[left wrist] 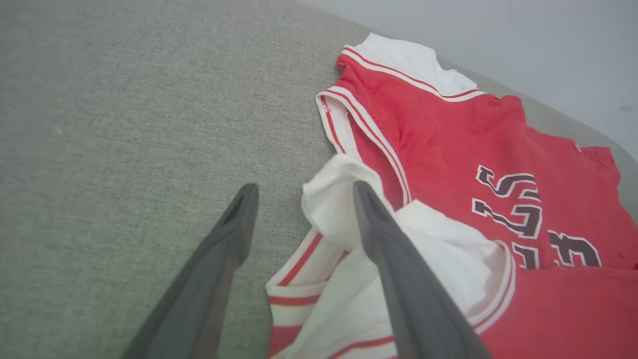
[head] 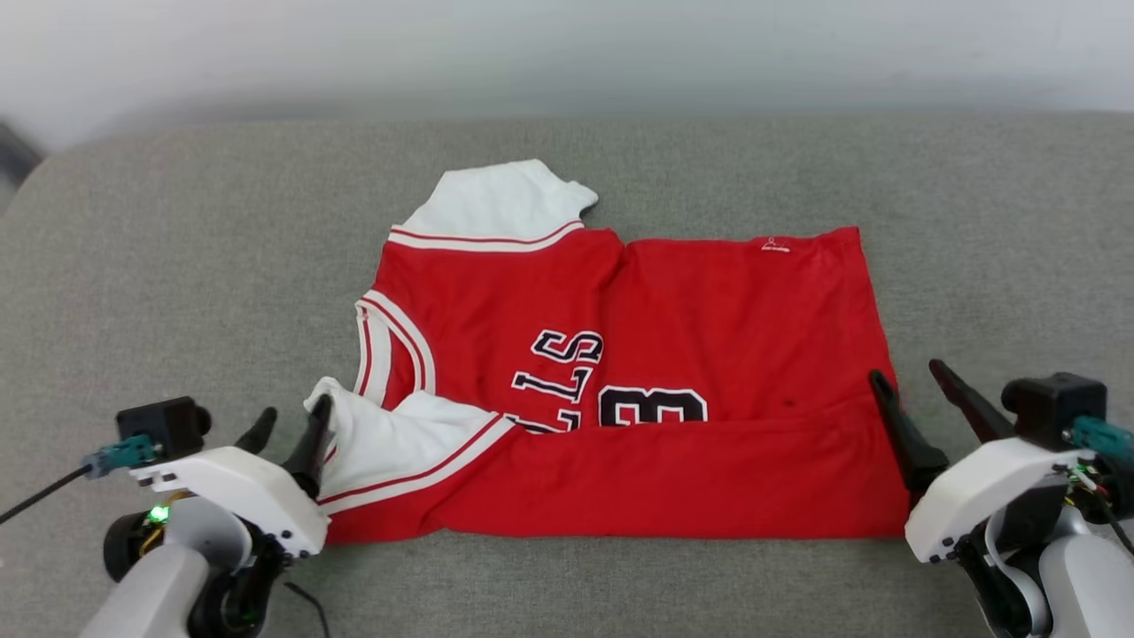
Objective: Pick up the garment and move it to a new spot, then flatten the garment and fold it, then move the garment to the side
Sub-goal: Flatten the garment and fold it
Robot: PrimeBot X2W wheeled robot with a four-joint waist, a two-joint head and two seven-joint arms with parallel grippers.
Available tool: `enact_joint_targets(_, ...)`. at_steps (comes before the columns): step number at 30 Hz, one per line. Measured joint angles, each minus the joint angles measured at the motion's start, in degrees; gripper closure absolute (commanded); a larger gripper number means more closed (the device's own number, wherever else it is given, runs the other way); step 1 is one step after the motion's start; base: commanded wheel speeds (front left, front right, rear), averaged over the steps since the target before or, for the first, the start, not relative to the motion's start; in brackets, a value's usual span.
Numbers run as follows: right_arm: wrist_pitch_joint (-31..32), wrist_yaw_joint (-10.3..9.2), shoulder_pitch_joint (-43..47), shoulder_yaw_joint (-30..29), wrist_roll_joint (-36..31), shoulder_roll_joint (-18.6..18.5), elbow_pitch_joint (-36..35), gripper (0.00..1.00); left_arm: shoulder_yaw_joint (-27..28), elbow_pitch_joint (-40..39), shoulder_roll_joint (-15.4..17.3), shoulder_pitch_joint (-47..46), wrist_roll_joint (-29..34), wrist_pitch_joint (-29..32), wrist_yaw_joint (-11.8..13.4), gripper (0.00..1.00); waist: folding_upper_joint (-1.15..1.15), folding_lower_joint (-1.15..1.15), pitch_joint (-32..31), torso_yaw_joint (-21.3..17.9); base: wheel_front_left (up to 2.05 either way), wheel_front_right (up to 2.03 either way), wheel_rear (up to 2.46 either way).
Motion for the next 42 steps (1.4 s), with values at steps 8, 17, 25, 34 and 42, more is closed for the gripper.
enact_joint_targets(8, -8.28, 0.00, 4.88, -1.25, -3.00, 1.22, -6.57, 0.00, 3.15, -1.47, 5.00, 3.75, -3.35, 3.66, 1.76, 0.00, 0.00, -0.01, -4.89, -2.26, 0.00, 0.00, 0.00)
enact_joint_targets(17, -8.57, 0.00, 11.90, -3.64, -5.47, 3.63, -15.02, 0.00, 2.79, -11.21, 13.92, 6.79, -6.61, 17.37, 3.03, 0.00, 0.00, -0.01, -7.48, -4.93, 0.00, 0.00, 0.00)
enact_joint_targets(25, -6.77, 0.00, 12.84, -3.25, -6.62, 5.17, -19.25, 0.00, 1.85, -15.86, 17.91, 10.45, -12.25, 28.84, 4.75, 0.00, 0.00, -0.01, -4.03, -6.31, 0.00, 0.00, 0.00)
enact_joint_targets(34, -6.27, 0.00, 10.67, -3.46, -6.76, 6.05, -19.22, 0.00, 0.64, -14.44, 15.92, 10.24, -14.91, 31.54, 3.14, 0.00, 0.00, -0.01, 1.31, -7.36, 0.00, 0.00, 0.00)
enact_joint_targets(42, -0.80, 0.00, 9.51, -4.16, -4.05, 3.87, -19.09, 0.00, 0.07, -9.37, 12.04, 7.43, -14.94, 28.86, -0.81, 1.00, 0.00, -0.01, 1.99, -6.28, 0.00, 0.00, 0.00)
